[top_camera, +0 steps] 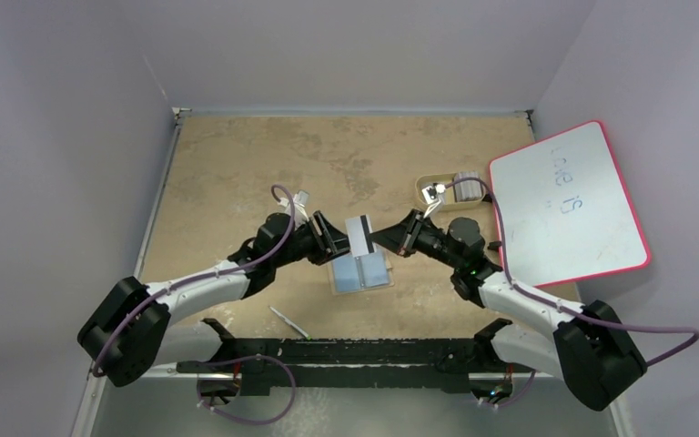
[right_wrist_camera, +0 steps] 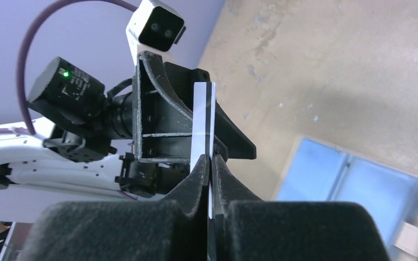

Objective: Put the credit cards into the card holder
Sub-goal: Pick up the credit card from the storage box.

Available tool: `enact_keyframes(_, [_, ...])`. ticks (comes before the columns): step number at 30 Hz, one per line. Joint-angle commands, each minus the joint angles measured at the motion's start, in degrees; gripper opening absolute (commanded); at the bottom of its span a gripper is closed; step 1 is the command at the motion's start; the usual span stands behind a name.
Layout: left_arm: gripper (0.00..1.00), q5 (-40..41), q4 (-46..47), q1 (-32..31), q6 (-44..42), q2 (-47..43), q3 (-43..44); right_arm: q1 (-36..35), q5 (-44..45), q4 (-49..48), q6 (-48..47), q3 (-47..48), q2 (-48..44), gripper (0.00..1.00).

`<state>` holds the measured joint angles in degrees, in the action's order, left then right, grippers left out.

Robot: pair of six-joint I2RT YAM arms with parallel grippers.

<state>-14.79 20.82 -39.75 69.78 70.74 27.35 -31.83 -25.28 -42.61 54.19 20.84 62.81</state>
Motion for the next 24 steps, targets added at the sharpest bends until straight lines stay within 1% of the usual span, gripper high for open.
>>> enact_keyframes(1, [0.47,-2.7,12.4,0.1,3.9,-3.2,-0.5,-0.4,-4.1,-9.2,3.1,-0.7,0.7,0.0])
enact_keyframes(4, [0.47,-2.9,15.7,0.1,5.3,-4.9,-1.5,-0.4,-4.8,-10.6,4.1,-1.1,1.3,0.0])
enact_keyframes(6, [0.48,-2.3,14.9,0.2,4.7,-6.3,-1.5,-0.3,-4.7,-11.4,4.8,-1.6,1.1,0.0])
enact_keyframes(10, [0.48,0.9,7.6,0.1,2.0,-8.6,-0.6,-0.4,-4.7,-13.3,7.7,-2.0,-0.6,0.0])
enact_keyframes(11, [0.48,2.7,4.2,0.1,1.4,-9.0,0.2,-0.3,-3.7,-12.6,8.4,-2.0,-1.6,0.0])
enact_keyframes(13, [0.48,5.8,-6.2,0.5,-0.3,-8.6,3.0,-0.3,-0.6,-8.9,9.2,-1.6,-4.2,0.0])
enact_keyframes(14, [0.48,5.3,-7.0,0.7,-0.2,-8.1,3.2,-0.3,1.3,-6.0,8.8,-1.0,-5.8,0.0])
enact_keyframes(17, [0.48,3.2,0.2,0.7,4.5,-9.2,1.1,-0.4,5.9,4.1,6.5,1.5,-9.8,0.0])
enact_keyframes(18, [0.49,3.1,2.3,0.7,5.9,-9.7,0.9,-0.3,7.0,6.1,5.9,2.3,-10.9,0.0])
enact_keyframes(22, [0.51,3.2,3.8,0.8,6.3,-12.0,2.4,-0.3,8.9,10.7,4.8,4.3,-12.7,0.0])
enact_keyframes(24, [0.52,3.5,5.5,0.8,6.4,-12.9,2.4,-0.3,8.0,9.9,4.9,4.4,-12.0,0.0])
